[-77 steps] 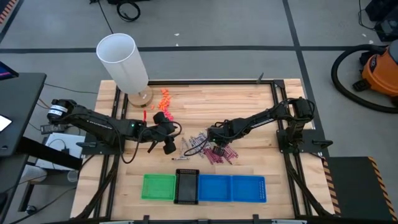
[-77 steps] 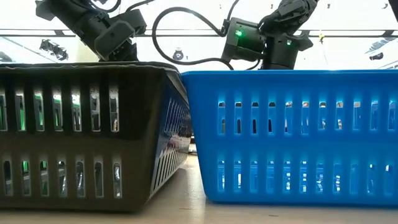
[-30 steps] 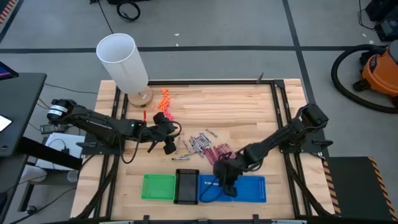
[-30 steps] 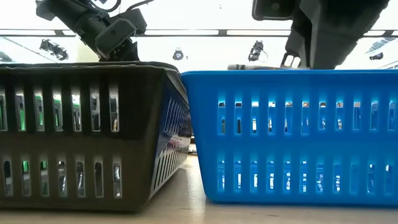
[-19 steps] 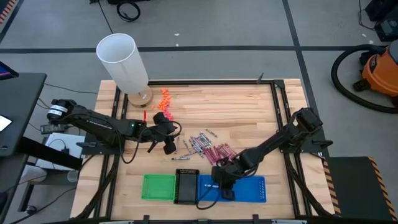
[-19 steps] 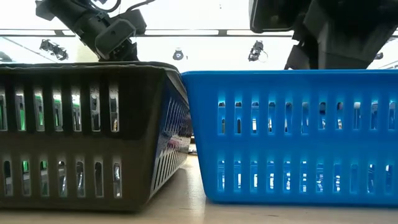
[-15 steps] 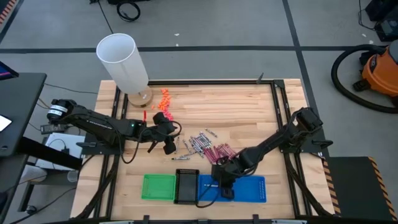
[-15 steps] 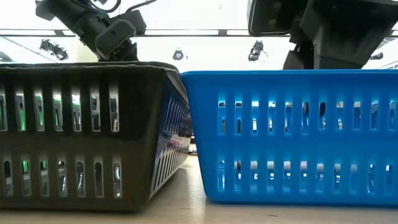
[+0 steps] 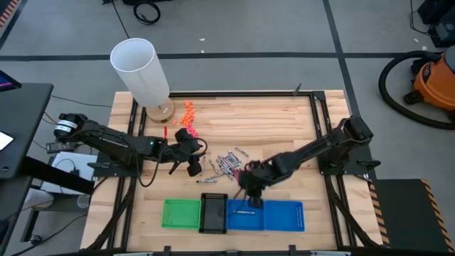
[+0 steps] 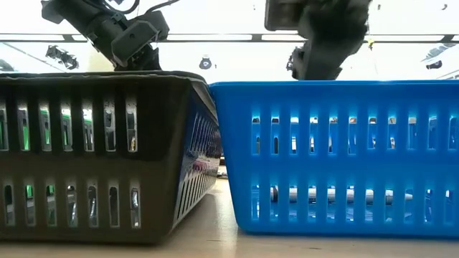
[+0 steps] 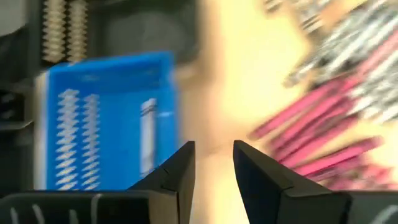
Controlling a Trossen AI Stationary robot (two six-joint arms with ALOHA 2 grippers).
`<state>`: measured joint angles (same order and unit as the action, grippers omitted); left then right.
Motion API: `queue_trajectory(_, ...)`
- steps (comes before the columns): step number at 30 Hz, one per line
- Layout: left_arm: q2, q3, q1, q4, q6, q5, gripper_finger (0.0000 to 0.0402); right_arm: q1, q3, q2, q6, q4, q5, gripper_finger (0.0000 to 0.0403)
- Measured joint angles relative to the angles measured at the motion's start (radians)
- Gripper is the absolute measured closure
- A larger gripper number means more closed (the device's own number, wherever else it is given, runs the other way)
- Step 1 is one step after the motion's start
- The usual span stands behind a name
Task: Sort crayons
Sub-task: Put the white crayon into the left blue bin
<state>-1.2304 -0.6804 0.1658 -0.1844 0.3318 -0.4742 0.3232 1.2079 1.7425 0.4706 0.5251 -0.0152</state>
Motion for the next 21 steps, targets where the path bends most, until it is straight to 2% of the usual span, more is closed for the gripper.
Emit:
queue_trajectory(14, 0.0, 0.0, 0.002, -0.031, 0.078, 0.001, 0.0239, -0.189, -0.066, 0.002, -0.14, -0.038, -0.117, 0.0284)
queue_trajectory(21, 0.0, 0.0, 0.002, -0.029, 0.087, 0.001, 0.0239, -0.243, -0.091, 0.002, -0.213, -0.108, -0.124, 0.0284)
